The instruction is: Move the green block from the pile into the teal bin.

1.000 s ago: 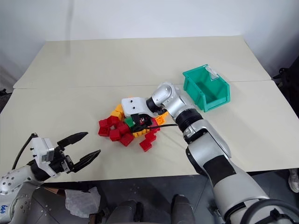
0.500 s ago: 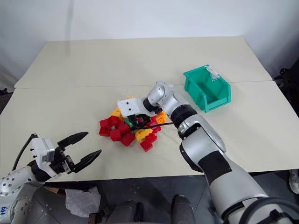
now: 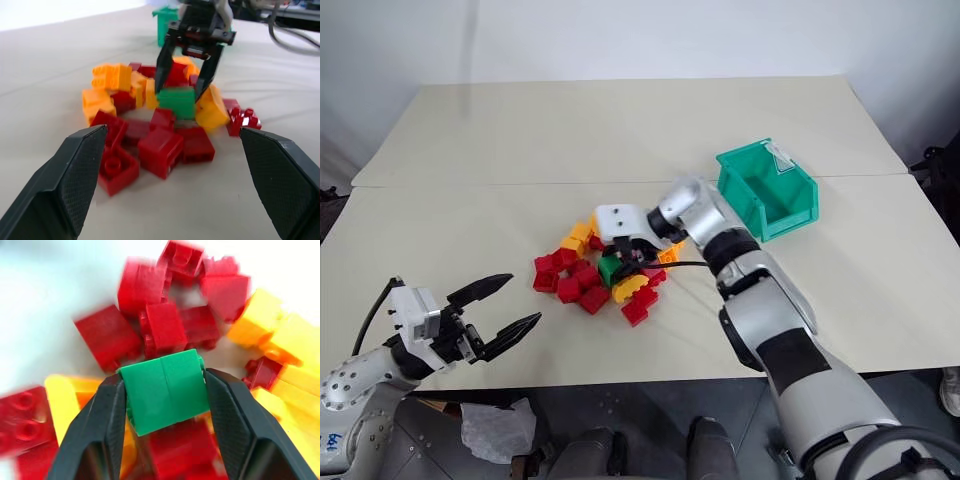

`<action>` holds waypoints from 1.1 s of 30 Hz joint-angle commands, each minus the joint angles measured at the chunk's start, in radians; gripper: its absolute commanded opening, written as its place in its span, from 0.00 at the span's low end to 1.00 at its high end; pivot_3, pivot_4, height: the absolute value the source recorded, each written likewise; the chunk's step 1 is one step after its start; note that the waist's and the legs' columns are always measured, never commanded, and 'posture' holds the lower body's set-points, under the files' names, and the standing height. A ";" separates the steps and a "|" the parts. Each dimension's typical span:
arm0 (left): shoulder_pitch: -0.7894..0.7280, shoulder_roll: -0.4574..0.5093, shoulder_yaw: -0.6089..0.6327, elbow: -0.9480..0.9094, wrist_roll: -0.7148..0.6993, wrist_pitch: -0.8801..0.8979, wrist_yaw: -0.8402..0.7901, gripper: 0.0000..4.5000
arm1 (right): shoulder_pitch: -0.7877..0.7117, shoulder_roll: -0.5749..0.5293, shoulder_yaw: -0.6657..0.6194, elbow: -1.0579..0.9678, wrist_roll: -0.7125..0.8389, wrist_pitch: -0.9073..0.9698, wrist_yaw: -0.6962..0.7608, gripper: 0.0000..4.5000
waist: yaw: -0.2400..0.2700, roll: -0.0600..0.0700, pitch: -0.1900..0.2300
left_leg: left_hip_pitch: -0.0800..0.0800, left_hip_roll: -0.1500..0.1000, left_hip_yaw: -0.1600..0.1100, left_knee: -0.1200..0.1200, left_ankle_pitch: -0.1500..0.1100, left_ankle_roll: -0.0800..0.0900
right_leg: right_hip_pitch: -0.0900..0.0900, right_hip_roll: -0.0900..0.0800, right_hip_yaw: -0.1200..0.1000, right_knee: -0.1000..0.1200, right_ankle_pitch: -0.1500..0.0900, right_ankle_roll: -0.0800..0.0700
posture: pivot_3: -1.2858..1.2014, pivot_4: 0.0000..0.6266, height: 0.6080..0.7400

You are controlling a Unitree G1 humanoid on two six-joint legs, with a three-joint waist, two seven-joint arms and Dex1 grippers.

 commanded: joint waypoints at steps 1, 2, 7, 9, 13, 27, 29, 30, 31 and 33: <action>-0.033 0.007 -0.033 -0.029 -0.021 0.000 -0.021 1.00 | 0.078 -0.101 -0.130 -0.211 0.164 0.080 0.082 0.44 | 0.000 0.000 0.000 | 0.000 0.000 0.000 0.000 0.000 0.000 | 0.000 0.000 0.000 0.000 0.000 0.000 | 0.52 0.24 1.00; -0.050 0.006 -0.048 -0.027 -0.020 0.003 -0.024 1.00 | 0.114 -0.136 -0.165 -0.258 0.190 0.086 0.055 0.44 | 0.001 0.000 0.000 | 0.000 0.001 0.000 0.000 0.000 0.000 | 0.000 0.001 -0.001 0.000 0.000 0.000 | 0.52 0.24 1.00; -0.126 -0.002 -0.107 0.007 -0.012 0.005 -0.039 1.00 | 0.293 -0.274 -0.330 -0.485 0.318 0.195 -0.084 0.44 | 0.008 0.000 0.000 | 0.000 0.000 0.001 0.001 0.000 0.000 | 0.001 0.000 -0.002 -0.002 0.000 0.000 | 0.52 0.24 1.00; -0.161 -0.006 -0.134 0.028 -0.006 0.004 -0.050 1.00 | 0.347 -0.327 -0.412 -0.517 0.333 0.222 -0.204 0.44 | 0.006 0.000 0.000 | 0.000 -0.002 0.005 0.000 0.000 0.000 | 0.001 0.001 -0.002 -0.002 0.000 0.000 | 0.52 0.24 1.00; -0.200 -0.005 -0.162 0.048 -0.007 0.006 -0.067 1.00 | 0.373 -0.365 -0.487 -0.513 0.330 0.205 -0.378 0.44 | -0.004 0.001 0.001 | 0.002 -0.002 0.011 0.000 0.000 0.000 | -0.001 0.001 -0.001 -0.002 0.000 0.000 | 0.52 0.24 1.00; -0.368 -0.016 -0.261 0.126 -0.001 0.029 -0.146 1.00 | 0.189 -0.466 -0.505 -0.011 0.193 0.102 -0.761 0.44 | -0.003 0.001 0.001 | 0.001 0.001 0.022 0.000 0.001 0.001 | -0.001 0.001 0.000 -0.002 0.000 0.000 | 0.52 0.24 1.00; -0.366 -0.018 -0.258 0.127 -0.001 0.027 -0.143 1.00 | 0.190 -0.463 -0.504 -0.011 0.201 0.087 -0.731 0.60 | 0.000 0.001 0.001 | 0.001 0.001 0.022 0.000 0.001 0.001 | -0.001 0.001 -0.001 -0.002 0.000 0.000 | 0.52 0.24 1.00; -0.364 -0.019 -0.257 0.128 0.000 0.025 -0.141 1.00 | 0.192 -0.463 -0.503 -0.015 0.208 0.095 -0.706 0.66 | 0.002 0.001 0.001 | 0.001 0.001 0.021 0.000 0.001 0.001 | -0.001 0.001 -0.001 -0.002 0.000 0.000 | 0.52 0.24 1.00; -0.361 -0.020 -0.256 0.127 0.001 0.023 -0.139 1.00 | 0.198 -0.465 -0.502 -0.024 0.211 0.072 -0.692 0.74 | 0.002 0.001 0.001 | 0.001 0.001 0.021 0.001 0.001 0.001 | -0.001 0.001 0.000 -0.002 0.000 0.000 | 0.52 0.24 1.00; -0.356 -0.022 -0.253 0.127 0.002 0.021 -0.135 1.00 | 0.204 -0.471 -0.504 -0.033 0.217 0.066 -0.679 0.90 | 0.005 0.001 0.001 | 0.001 0.001 0.021 0.001 0.001 0.002 | -0.001 0.001 0.000 -0.002 0.000 0.000 | 0.52 0.24 1.00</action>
